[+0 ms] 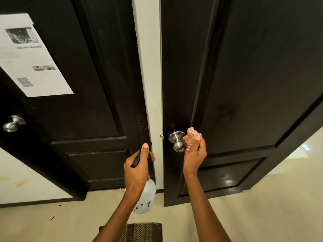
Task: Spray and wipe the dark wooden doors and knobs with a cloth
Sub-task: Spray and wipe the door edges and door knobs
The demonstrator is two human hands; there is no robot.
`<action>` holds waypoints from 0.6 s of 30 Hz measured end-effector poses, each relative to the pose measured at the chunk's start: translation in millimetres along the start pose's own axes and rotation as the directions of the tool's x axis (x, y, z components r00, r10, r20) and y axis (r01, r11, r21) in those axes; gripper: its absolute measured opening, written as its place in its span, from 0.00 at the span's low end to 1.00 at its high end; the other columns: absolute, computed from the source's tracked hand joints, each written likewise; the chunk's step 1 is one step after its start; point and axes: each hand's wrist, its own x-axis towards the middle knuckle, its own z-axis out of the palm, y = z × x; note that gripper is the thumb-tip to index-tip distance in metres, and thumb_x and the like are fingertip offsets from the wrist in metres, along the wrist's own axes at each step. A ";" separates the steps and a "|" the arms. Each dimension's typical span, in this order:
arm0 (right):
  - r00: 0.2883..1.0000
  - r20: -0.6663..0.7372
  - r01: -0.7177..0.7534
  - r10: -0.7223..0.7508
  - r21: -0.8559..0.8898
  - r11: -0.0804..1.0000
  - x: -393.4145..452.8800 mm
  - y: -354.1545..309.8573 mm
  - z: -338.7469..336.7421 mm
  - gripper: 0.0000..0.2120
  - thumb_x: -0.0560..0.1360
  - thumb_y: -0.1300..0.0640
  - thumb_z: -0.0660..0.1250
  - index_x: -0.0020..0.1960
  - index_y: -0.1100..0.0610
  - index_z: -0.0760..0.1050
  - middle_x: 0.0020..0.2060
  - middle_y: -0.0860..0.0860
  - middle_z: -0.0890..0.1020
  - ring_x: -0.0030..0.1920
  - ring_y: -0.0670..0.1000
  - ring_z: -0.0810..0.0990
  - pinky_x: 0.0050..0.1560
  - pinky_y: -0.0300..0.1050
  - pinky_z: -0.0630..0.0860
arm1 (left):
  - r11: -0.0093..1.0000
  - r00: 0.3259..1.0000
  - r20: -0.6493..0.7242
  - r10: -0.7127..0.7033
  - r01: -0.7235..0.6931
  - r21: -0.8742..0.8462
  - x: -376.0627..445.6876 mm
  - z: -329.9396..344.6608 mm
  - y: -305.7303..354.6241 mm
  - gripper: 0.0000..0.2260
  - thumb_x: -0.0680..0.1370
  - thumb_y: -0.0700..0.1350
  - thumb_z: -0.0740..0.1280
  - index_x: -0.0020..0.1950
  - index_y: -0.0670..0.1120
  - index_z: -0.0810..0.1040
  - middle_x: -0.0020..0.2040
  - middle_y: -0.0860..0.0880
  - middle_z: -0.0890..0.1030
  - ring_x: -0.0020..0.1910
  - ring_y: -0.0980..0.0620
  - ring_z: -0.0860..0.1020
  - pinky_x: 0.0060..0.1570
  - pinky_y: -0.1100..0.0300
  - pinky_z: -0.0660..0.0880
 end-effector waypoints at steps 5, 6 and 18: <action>0.746 0.578 0.666 -0.331 -0.625 0.408 0.6 22.3 6.4 0.19 0.80 0.53 0.68 0.69 0.48 0.68 0.68 0.56 0.76 0.72 0.61 0.71 0.72 0.65 0.67 | 1.000 1.000 -0.010 -0.021 0.021 -0.004 3.5 6.5 -2.7 0.26 0.77 0.67 0.60 0.42 0.45 0.84 0.40 0.49 0.85 0.27 0.56 0.74 0.26 0.62 0.71; 0.729 0.613 0.684 -0.304 -0.646 0.339 0.5 30.4 2.6 0.20 0.79 0.52 0.68 0.69 0.48 0.68 0.68 0.57 0.76 0.71 0.62 0.72 0.70 0.66 0.69 | 1.000 1.000 -0.014 -0.019 0.019 -0.002 4.4 7.3 -3.7 0.26 0.77 0.67 0.60 0.42 0.46 0.84 0.40 0.49 0.85 0.27 0.55 0.74 0.26 0.63 0.71; 0.840 0.504 0.520 -0.202 -0.636 0.570 32.7 20.3 -15.1 0.15 0.80 0.50 0.66 0.64 0.52 0.79 0.63 0.50 0.76 0.58 0.52 0.78 0.52 0.36 0.75 | 0.997 0.997 0.015 -0.074 0.074 -0.014 26.4 29.8 -8.3 0.22 0.81 0.62 0.62 0.42 0.46 0.84 0.40 0.47 0.85 0.27 0.54 0.74 0.26 0.61 0.72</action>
